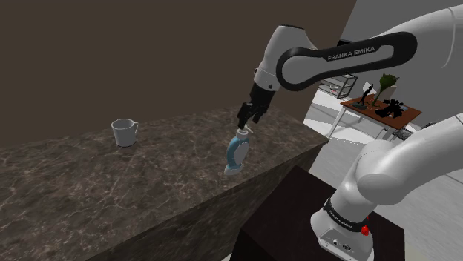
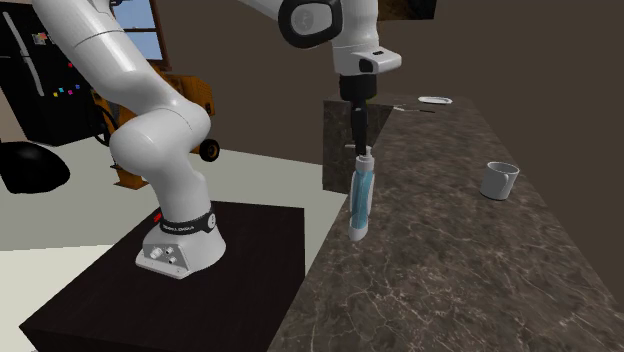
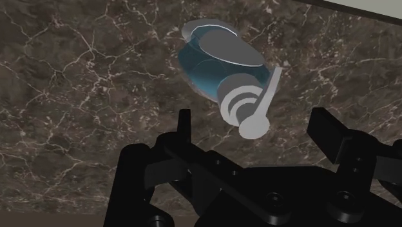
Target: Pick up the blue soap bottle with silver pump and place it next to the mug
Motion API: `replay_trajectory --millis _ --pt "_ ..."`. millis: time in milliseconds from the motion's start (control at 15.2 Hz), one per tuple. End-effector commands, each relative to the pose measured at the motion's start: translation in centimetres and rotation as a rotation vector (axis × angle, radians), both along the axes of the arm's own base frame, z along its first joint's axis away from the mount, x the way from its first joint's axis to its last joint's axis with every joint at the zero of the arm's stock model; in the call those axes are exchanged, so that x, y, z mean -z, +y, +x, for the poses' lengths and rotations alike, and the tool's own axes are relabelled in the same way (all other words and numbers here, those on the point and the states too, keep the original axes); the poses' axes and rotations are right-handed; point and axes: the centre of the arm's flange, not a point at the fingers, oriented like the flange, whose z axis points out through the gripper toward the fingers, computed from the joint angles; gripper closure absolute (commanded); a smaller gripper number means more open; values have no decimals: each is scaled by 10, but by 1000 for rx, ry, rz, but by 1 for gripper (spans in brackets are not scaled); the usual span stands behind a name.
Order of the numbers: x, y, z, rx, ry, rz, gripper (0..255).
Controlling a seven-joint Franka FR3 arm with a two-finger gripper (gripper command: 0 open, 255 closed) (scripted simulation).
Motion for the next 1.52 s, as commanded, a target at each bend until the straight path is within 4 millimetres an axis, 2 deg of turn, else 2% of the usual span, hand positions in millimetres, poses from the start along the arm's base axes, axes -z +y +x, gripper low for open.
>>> replay_trajectory --millis 0,396,924,990,1452 --pt "11 3 4 -1 -6 3 0" --pt "40 5 9 -1 -6 3 0" --pt "40 5 9 -1 -6 3 0" --pt "40 5 9 -1 -6 3 255" --pt "40 5 9 -1 -6 3 255"
